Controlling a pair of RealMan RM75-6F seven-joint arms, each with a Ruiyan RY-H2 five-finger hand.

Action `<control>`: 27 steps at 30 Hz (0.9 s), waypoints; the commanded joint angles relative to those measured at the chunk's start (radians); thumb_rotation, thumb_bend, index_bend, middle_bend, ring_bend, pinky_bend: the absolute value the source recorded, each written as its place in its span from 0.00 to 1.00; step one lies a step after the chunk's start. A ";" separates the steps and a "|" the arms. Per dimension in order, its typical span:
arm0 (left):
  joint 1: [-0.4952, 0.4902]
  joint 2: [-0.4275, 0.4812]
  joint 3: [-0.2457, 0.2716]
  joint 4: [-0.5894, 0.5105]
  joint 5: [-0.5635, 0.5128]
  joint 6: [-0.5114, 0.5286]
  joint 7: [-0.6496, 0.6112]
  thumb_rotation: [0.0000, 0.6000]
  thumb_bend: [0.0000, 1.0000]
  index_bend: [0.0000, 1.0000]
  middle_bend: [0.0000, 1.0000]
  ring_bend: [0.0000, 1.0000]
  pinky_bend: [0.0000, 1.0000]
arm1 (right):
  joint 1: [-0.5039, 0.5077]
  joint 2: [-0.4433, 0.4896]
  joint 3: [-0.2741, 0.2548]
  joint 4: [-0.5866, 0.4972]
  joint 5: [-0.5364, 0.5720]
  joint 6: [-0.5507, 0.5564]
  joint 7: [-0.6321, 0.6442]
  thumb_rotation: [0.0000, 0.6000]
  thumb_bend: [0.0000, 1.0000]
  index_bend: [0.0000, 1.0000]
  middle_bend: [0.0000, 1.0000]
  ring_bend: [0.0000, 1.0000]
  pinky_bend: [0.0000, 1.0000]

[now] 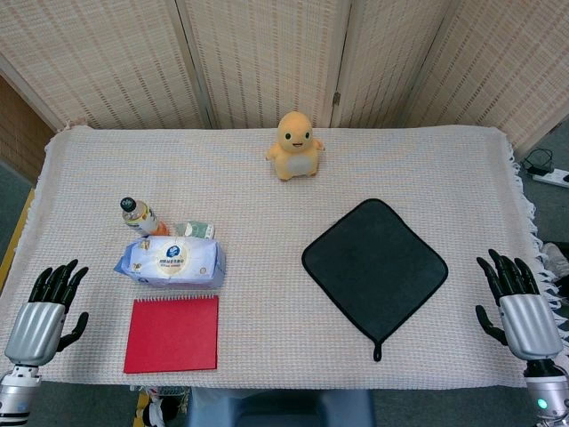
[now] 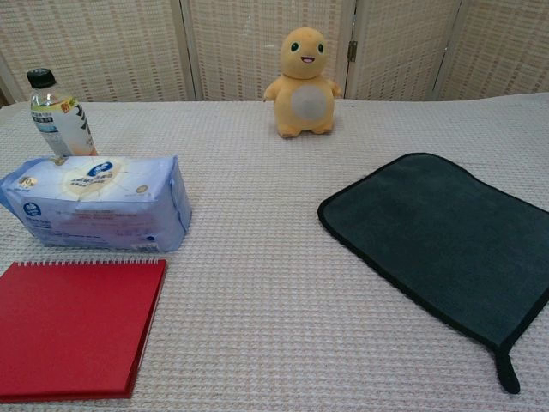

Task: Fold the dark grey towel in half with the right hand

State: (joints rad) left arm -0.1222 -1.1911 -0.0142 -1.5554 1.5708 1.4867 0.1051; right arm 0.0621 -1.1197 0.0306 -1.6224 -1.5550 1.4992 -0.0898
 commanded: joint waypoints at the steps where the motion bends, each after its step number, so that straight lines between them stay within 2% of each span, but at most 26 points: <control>1: -0.002 -0.003 -0.001 0.000 -0.005 -0.006 0.005 1.00 0.51 0.00 0.00 0.00 0.00 | 0.002 -0.001 0.000 0.004 0.002 -0.007 0.000 1.00 0.47 0.00 0.00 0.00 0.00; 9: -0.010 -0.007 0.000 -0.009 -0.008 -0.020 0.016 1.00 0.51 0.00 0.00 0.00 0.00 | 0.005 0.001 0.014 0.015 0.021 -0.006 0.019 1.00 0.47 0.00 0.00 0.00 0.00; 14: -0.017 -0.004 -0.001 -0.002 -0.006 -0.030 -0.002 1.00 0.51 0.00 0.00 0.00 0.00 | 0.089 0.008 0.054 0.041 -0.002 -0.079 0.033 1.00 0.47 0.01 0.00 0.00 0.00; 17: -0.025 -0.004 -0.005 0.006 -0.020 -0.047 -0.015 1.00 0.51 0.00 0.00 0.00 0.00 | 0.180 0.006 0.106 0.062 -0.002 -0.158 0.046 1.00 0.47 0.19 0.07 0.04 0.00; 20: -0.029 -0.005 -0.013 0.010 -0.030 -0.049 -0.022 1.00 0.51 0.00 0.00 0.00 0.00 | 0.282 -0.011 0.160 0.085 0.038 -0.270 0.075 1.00 0.47 0.31 0.16 0.08 0.00; 23: -0.029 -0.004 -0.016 0.006 -0.031 -0.044 -0.025 1.00 0.51 0.00 0.00 0.00 0.00 | 0.377 -0.038 0.198 0.118 0.089 -0.393 0.079 1.00 0.47 0.36 0.18 0.09 0.00; 27: -0.028 -0.005 -0.019 0.006 -0.032 -0.039 -0.024 1.00 0.51 0.00 0.00 0.00 0.00 | 0.490 -0.093 0.230 0.177 0.160 -0.537 0.041 1.00 0.47 0.36 0.18 0.09 0.00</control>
State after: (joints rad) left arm -0.1507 -1.1957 -0.0329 -1.5495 1.5385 1.4477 0.0809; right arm 0.4647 -1.1667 0.2194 -1.4977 -1.4552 1.0589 -0.0309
